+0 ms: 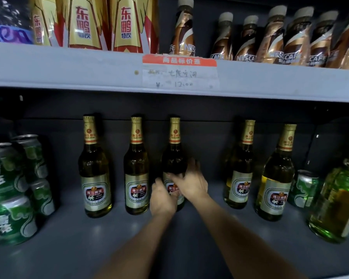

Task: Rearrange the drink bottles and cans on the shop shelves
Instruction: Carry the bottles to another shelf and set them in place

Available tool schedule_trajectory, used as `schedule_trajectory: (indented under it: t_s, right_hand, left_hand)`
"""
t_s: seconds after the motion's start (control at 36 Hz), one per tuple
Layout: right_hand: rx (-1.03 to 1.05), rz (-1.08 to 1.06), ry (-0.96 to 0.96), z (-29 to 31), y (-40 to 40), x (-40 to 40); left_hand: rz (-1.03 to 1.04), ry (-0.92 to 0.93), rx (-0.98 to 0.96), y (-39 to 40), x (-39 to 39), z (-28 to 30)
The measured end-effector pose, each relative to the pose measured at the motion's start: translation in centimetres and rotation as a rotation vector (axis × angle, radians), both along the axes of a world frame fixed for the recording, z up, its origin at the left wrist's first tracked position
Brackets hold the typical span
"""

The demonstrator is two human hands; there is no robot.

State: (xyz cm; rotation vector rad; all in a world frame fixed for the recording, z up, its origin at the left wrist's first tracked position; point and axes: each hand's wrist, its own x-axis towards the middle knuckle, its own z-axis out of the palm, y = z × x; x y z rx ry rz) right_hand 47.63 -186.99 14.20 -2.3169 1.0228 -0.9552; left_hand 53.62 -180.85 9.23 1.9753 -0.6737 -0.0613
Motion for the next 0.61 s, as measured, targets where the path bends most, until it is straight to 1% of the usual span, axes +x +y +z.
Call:
schedule_trajectory:
  t_s: [0.06,0.11,0.17,0.22,0.28,0.33,0.42,0.5,0.56,0.61]
  right_hand:
    - [-0.082,-0.109,-0.08,0.0,-0.2,-1.3]
    - [-0.191,-0.288,-0.192,0.2,-0.9,-3.0]
    - [-0.222,-0.457,-0.305,0.7,-2.2,-4.8]
    - [-0.247,-0.529,-0.405,1.2,-4.0,-6.4]
    - [-0.273,-0.51,-0.458,1.4,-5.7,-7.6]
    - [-0.202,-0.455,-0.431,1.5,-7.0,-8.4]
    - [0.012,-0.396,-0.383,1.2,-8.3,-9.0]
    - [0.24,-0.409,-0.244,0.3,-8.7,-9.0]
    - [0.269,-0.445,-0.158,-0.2,-9.0,-9.1]
    - [0.254,-0.475,-0.12,-0.2,-9.3,-9.4]
  left_hand:
    - [-0.006,-0.002,0.015,-0.1,0.0,0.0]
    - [-0.002,-0.005,0.02,-0.2,0.0,-0.1]
    - [-0.002,-0.024,0.016,-0.4,-0.1,-0.2]
    - [0.01,-0.04,0.022,-0.5,-0.3,-0.3]
    - [0.028,-0.039,0.028,-0.6,-0.5,-0.3]
    - [0.038,-0.036,0.031,-0.7,-0.6,-0.4]
    - [0.053,-0.041,0.029,-0.9,-0.7,-0.5]
    - [0.075,-0.053,0.046,-1.1,-0.9,-0.7]
    - [0.079,-0.052,0.04,-1.2,-0.9,-0.7]
    - [0.079,-0.05,0.024,-1.2,-0.9,-0.7]
